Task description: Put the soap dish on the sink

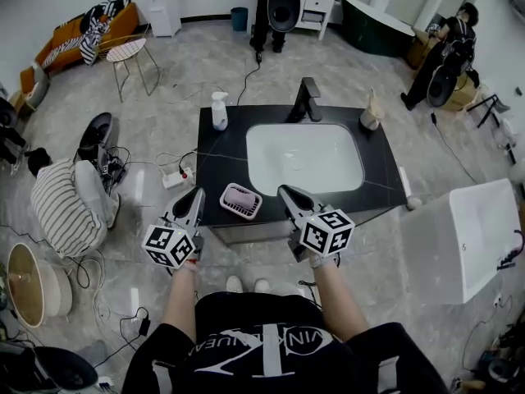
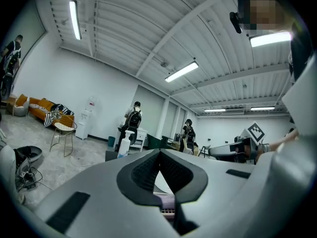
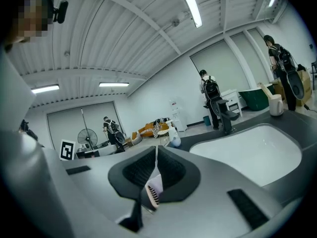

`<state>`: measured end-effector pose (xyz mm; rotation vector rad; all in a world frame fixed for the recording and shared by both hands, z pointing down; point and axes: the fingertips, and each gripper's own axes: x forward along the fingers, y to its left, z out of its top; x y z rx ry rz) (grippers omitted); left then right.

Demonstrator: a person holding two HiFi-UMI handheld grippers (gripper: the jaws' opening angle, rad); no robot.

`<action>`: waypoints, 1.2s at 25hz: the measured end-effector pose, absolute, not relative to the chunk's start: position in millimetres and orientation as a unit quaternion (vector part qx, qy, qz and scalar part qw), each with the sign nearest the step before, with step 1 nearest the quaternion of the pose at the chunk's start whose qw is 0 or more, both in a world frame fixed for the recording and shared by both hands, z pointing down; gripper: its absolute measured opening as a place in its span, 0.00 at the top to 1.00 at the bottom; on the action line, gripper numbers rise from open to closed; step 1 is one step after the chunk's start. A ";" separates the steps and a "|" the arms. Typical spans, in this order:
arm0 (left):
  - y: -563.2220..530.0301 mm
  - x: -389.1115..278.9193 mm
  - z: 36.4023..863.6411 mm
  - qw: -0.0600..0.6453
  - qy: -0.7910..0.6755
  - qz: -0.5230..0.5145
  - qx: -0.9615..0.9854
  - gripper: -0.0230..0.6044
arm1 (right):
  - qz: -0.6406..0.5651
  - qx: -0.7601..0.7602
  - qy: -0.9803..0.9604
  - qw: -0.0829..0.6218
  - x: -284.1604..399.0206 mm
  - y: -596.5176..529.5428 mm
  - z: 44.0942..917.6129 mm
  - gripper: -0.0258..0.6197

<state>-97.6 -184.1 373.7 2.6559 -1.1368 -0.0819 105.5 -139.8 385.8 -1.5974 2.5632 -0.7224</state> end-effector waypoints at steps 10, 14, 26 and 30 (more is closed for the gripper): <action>-195.3 -101.4 372.3 0.119 -0.403 -0.029 0.907 0.94 | -0.226 -0.512 0.828 0.027 105.8 -153.7 381.1 0.91; -200.0 -99.9 372.2 0.118 -0.403 -0.030 0.907 0.94 | -0.226 -0.514 0.827 0.028 108.5 -158.2 381.4 0.91; -206.7 -97.3 375.3 0.116 -0.402 -0.029 0.908 0.94 | -0.232 -0.512 0.826 0.028 108.8 -165.6 389.0 0.91; -208.7 -96.8 376.3 0.116 -0.403 -0.029 0.907 0.94 | -0.234 -0.512 0.826 0.027 108.6 -167.6 391.7 0.91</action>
